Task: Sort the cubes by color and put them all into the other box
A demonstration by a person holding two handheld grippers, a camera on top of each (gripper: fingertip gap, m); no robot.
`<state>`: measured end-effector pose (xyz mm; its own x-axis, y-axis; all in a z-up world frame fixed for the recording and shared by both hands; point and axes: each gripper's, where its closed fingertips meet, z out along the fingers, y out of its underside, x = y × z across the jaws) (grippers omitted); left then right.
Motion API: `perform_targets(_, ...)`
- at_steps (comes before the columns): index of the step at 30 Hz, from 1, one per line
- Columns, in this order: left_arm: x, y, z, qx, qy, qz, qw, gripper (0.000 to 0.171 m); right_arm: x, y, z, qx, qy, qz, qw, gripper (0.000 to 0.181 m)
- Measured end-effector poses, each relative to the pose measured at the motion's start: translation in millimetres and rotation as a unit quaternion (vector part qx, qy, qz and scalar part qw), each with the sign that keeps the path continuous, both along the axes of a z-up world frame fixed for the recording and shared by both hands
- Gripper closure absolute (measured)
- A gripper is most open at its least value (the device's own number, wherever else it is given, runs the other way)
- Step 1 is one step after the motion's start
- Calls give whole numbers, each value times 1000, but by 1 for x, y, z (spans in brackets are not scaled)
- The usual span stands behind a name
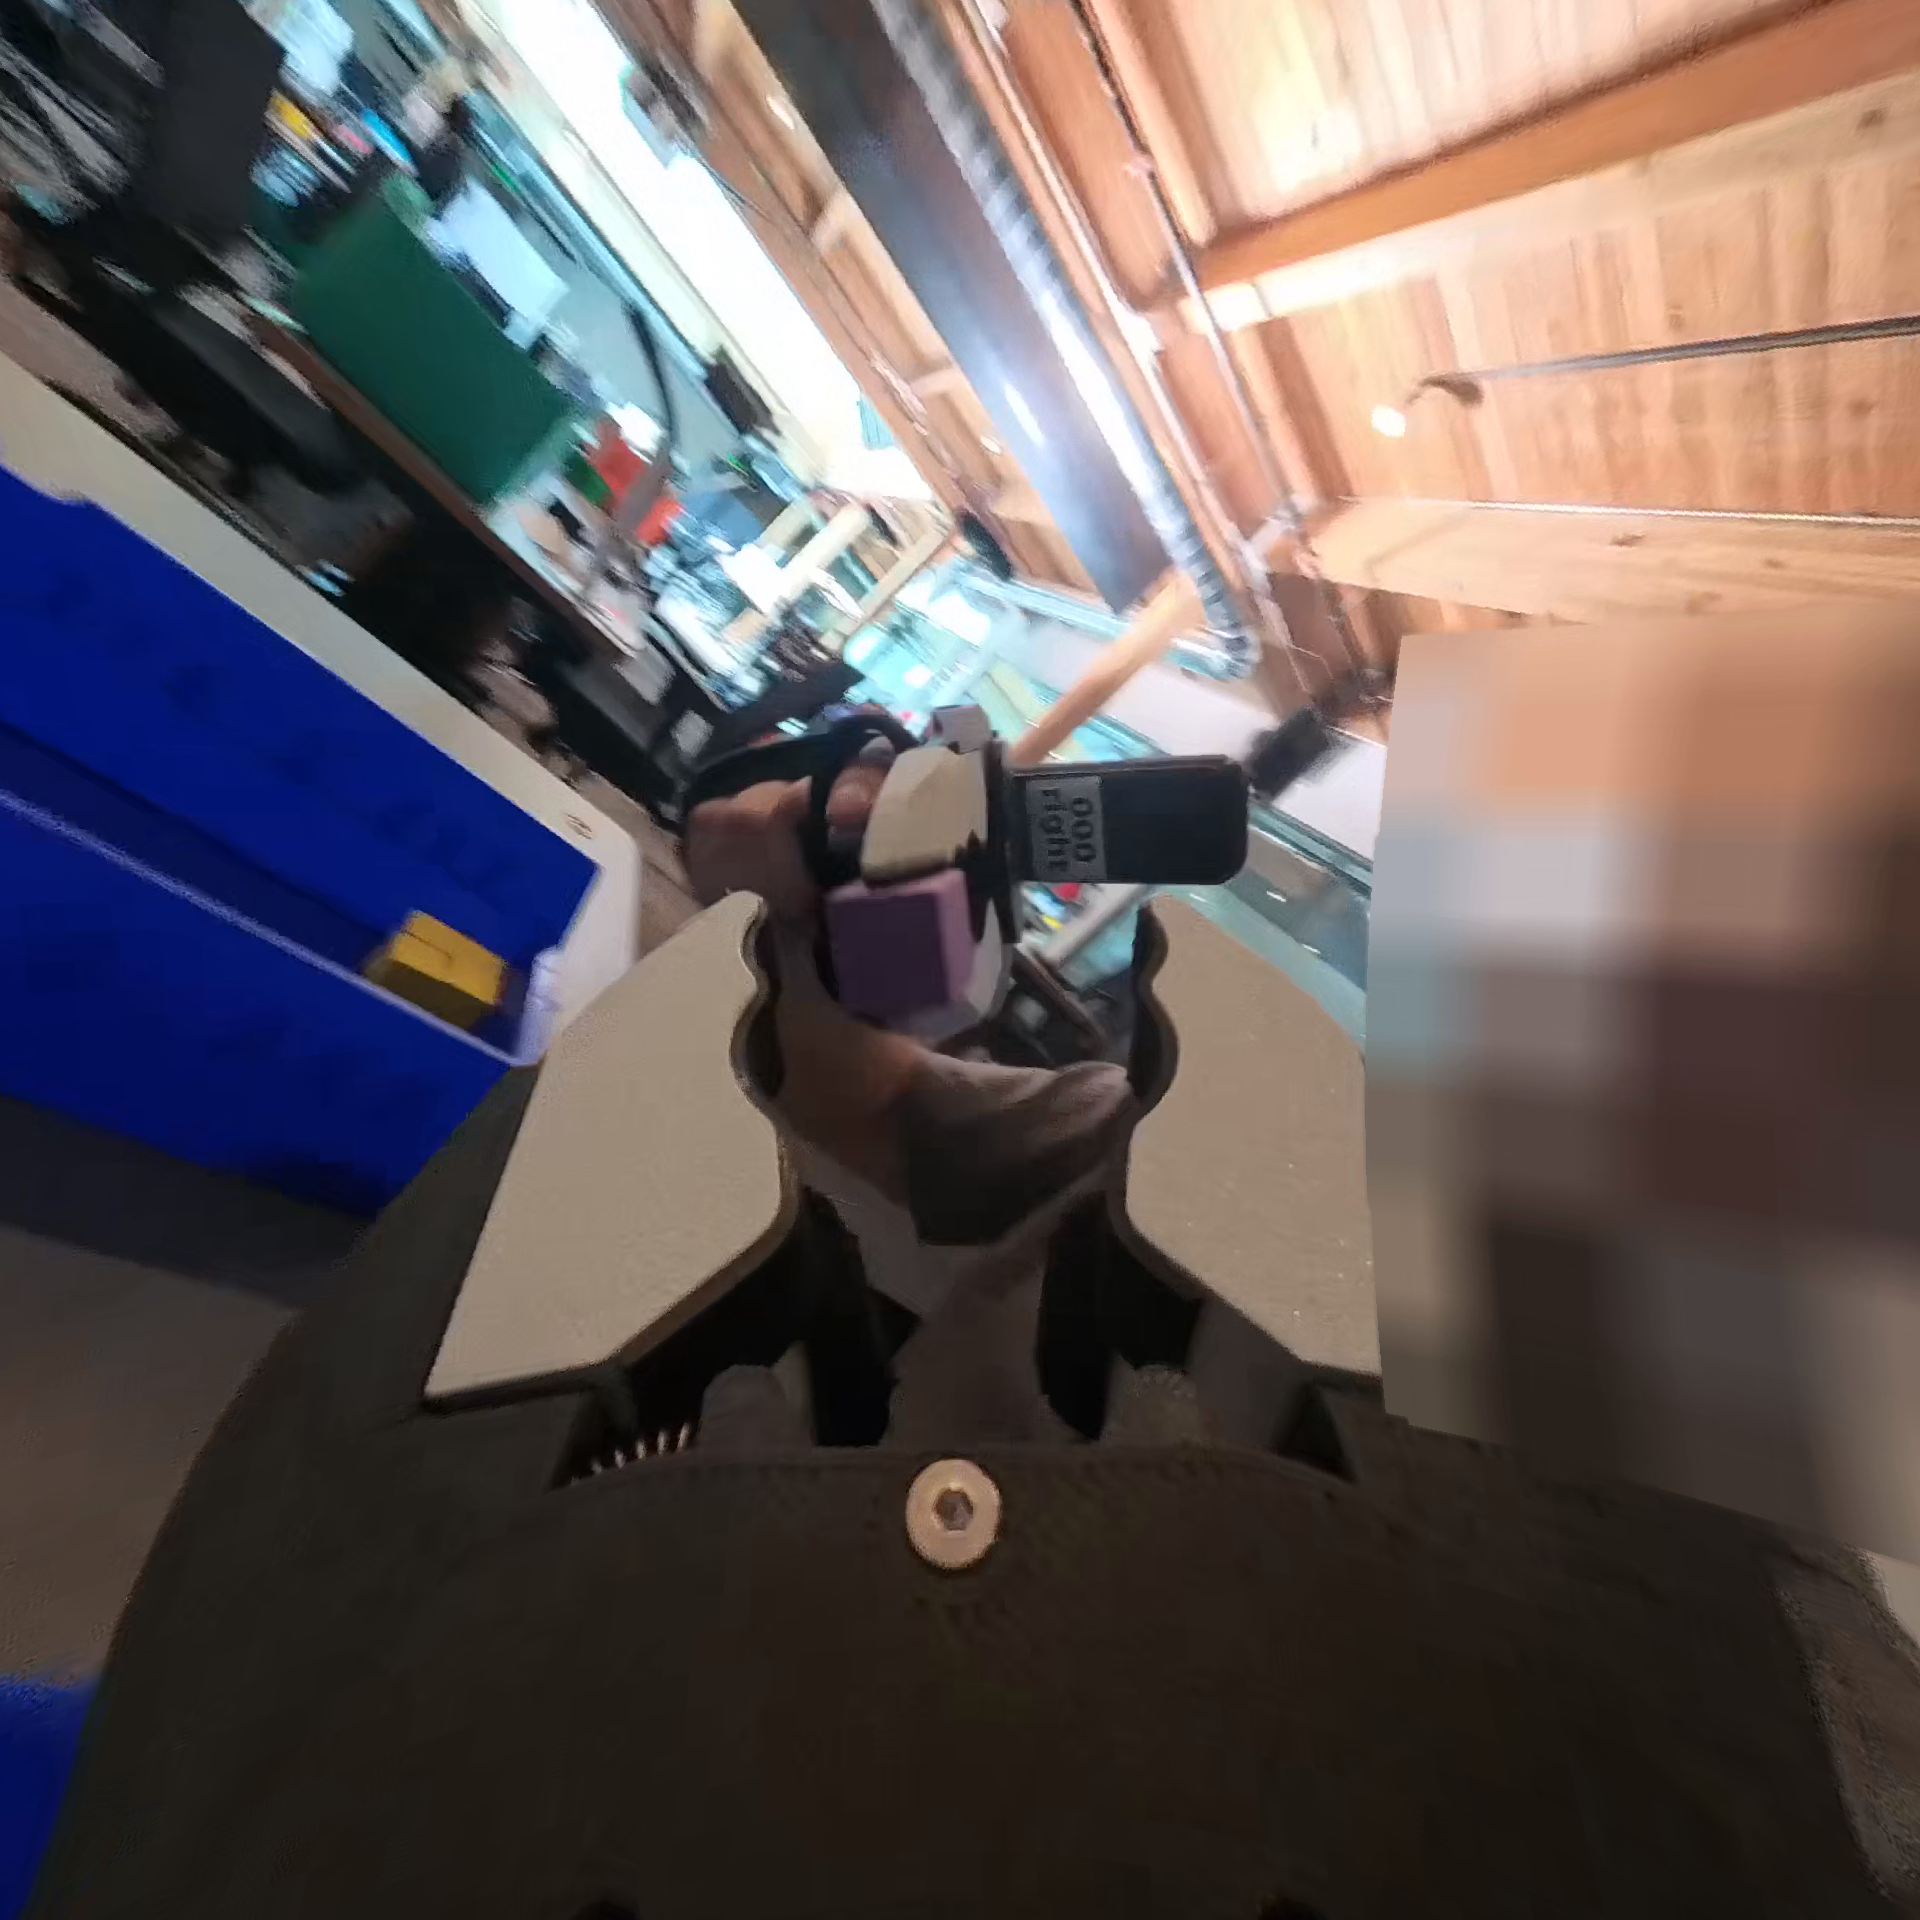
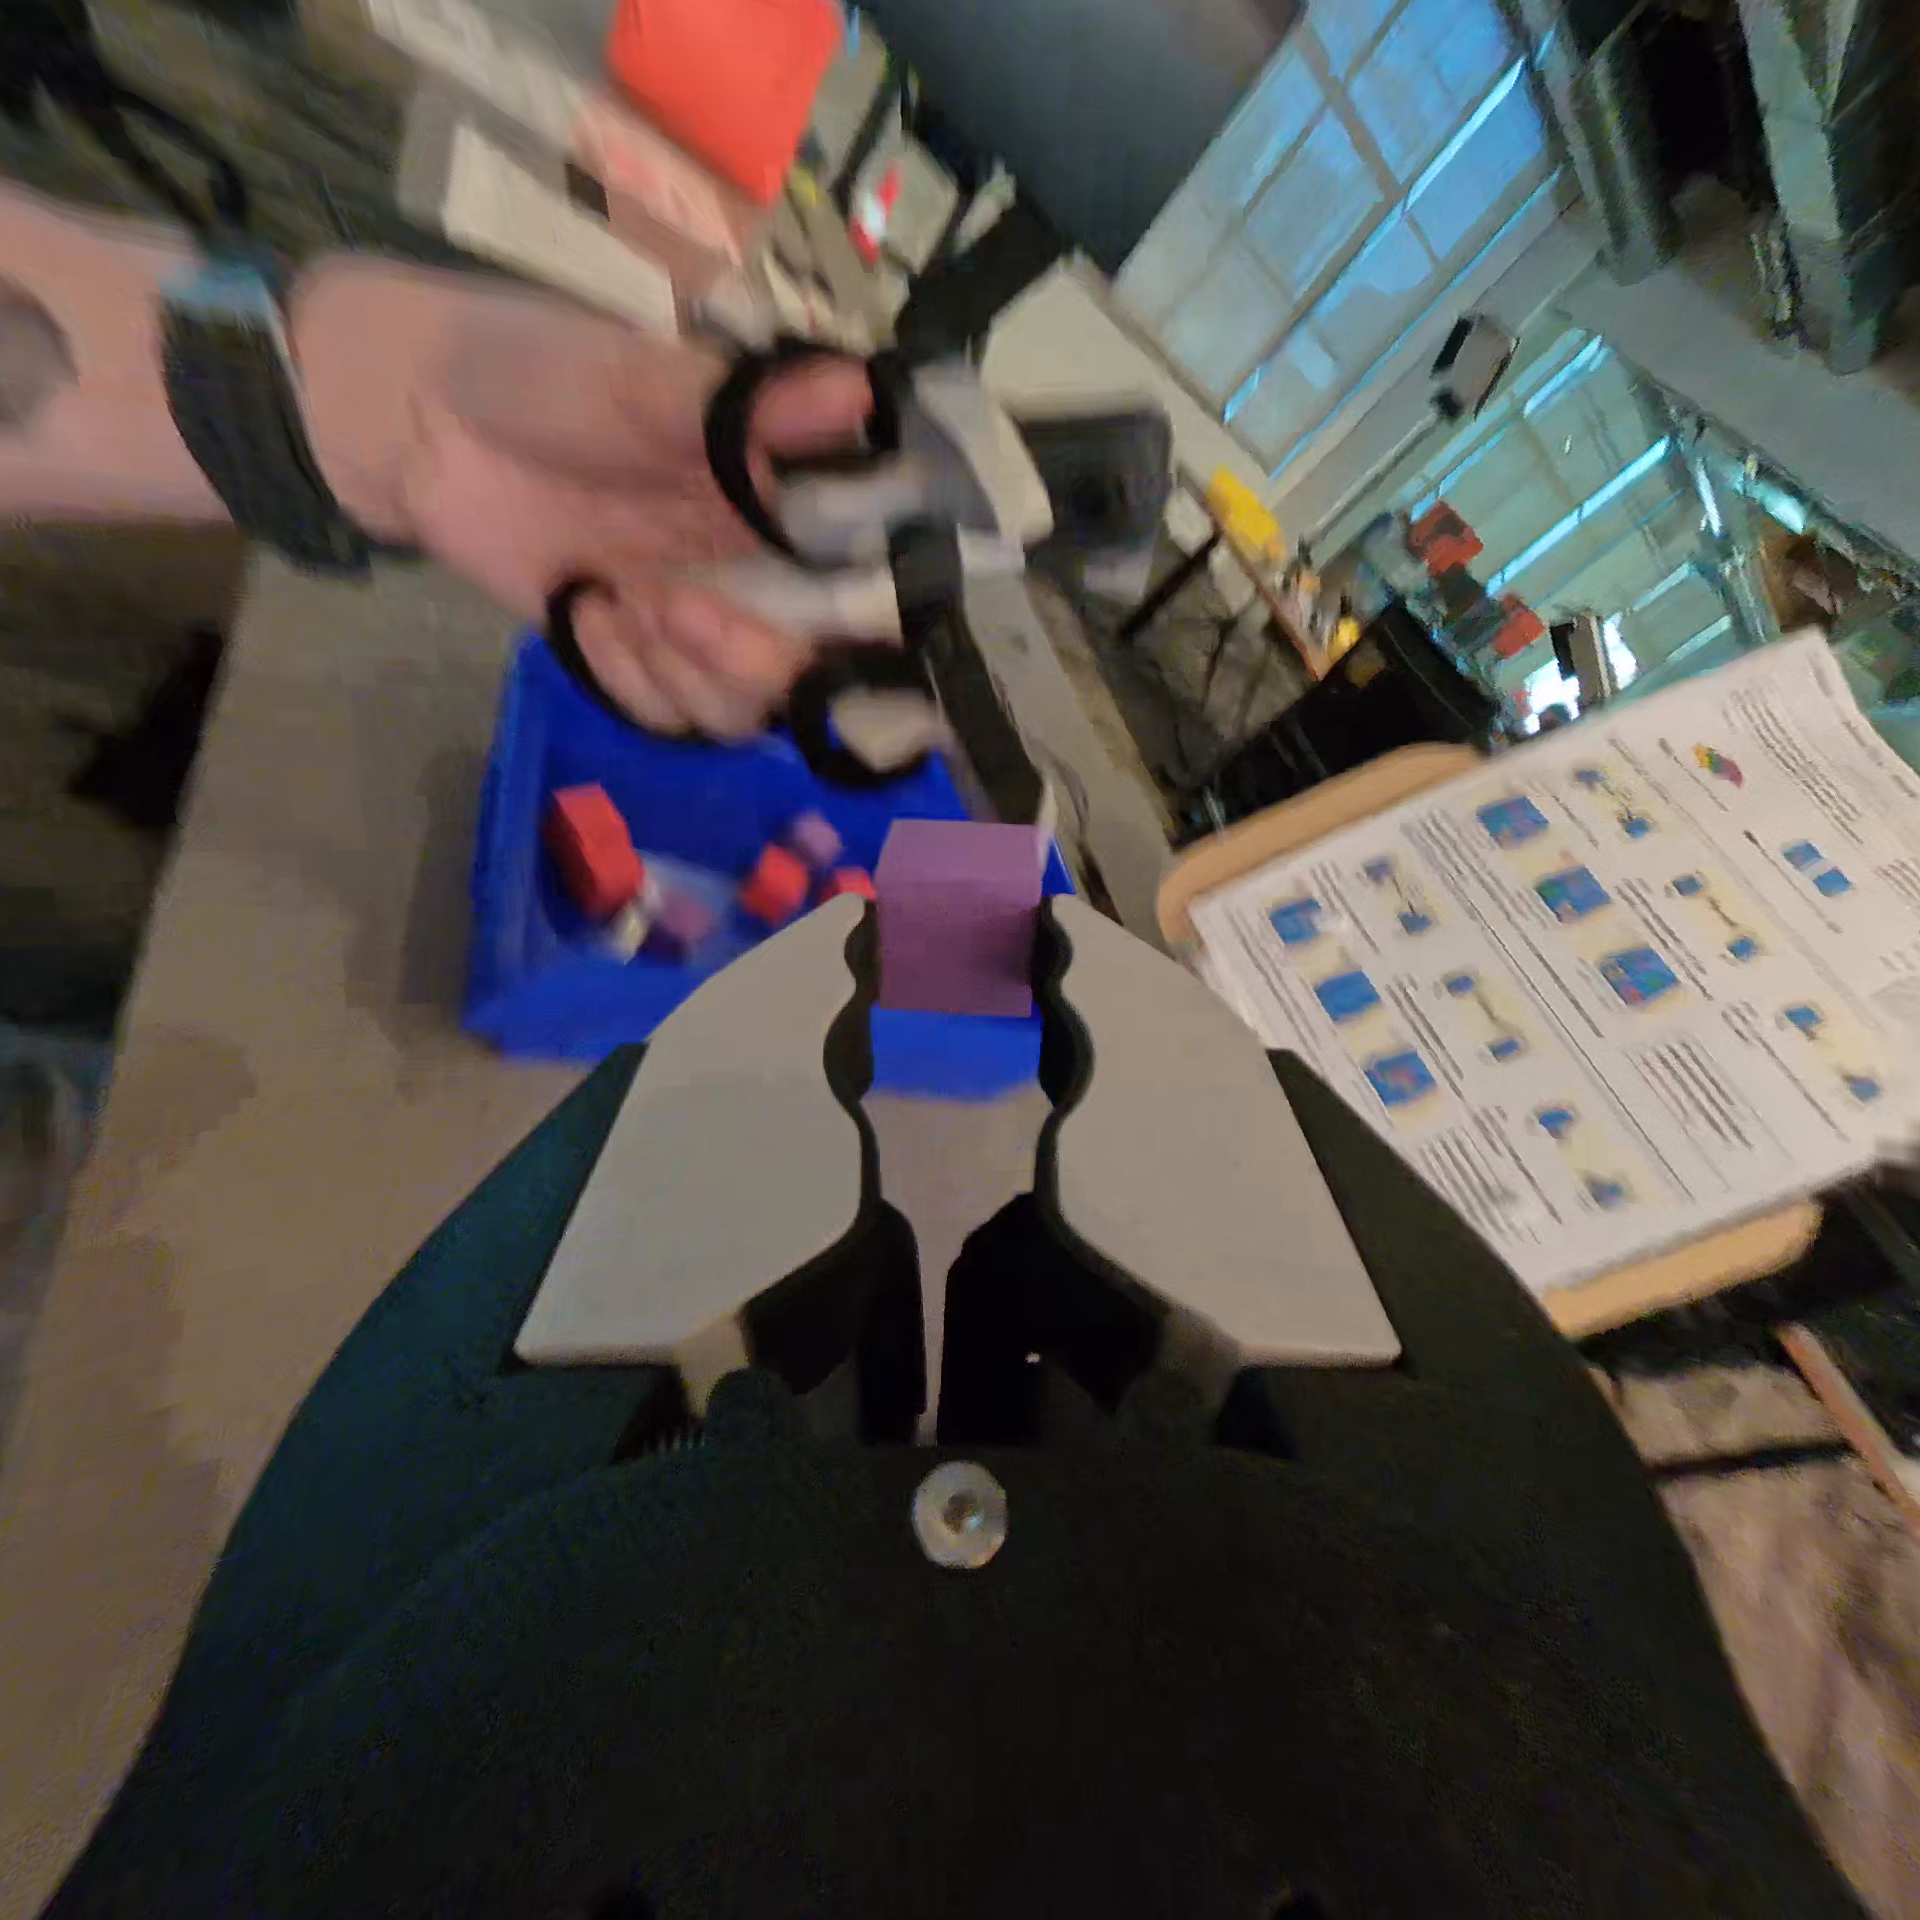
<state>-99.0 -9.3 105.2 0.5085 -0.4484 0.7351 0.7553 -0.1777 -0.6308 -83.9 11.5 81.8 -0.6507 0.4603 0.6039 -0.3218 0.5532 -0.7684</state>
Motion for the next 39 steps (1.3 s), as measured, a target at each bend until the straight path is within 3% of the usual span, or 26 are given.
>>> perform_targets(3,-21,-17,-3,-24,46,80,996,107,-22,80,-27,111,-68,-73,989,153)
perform_targets(6,-29,-34,-5,-33,71,122,989,109,-52,169,-78,242,-208,-150,936,153)
perform_targets(10,-27,-45,-10,-40,84,136,986,117,-86,213,-142,321,-337,-136,874,153)
perform_targets(16,-13,-57,-19,-62,100,140,983,118,-128,229,-205,372,-403,-98,831,153)
perform_targets(21,-10,-72,-22,-71,110,151,980,118,-147,226,-228,379,-414,-85,823,153)
perform_targets(29,-12,-84,-31,-72,95,156,980,119,-157,217,-236,380,-404,-80,828,153)
perform_targets(35,-14,-85,-33,-88,110,160,977,118,-158,213,-233,366,-404,-96,833,138)
perform_targets(37,-29,-87,-36,-128,128,182,967,118,-153,218,-228,371,-409,-110,826,137)
perform_targets(39,-59,-94,-53,-230,188,228,927,118,-145,222,-218,366,-412,-119,826,138)
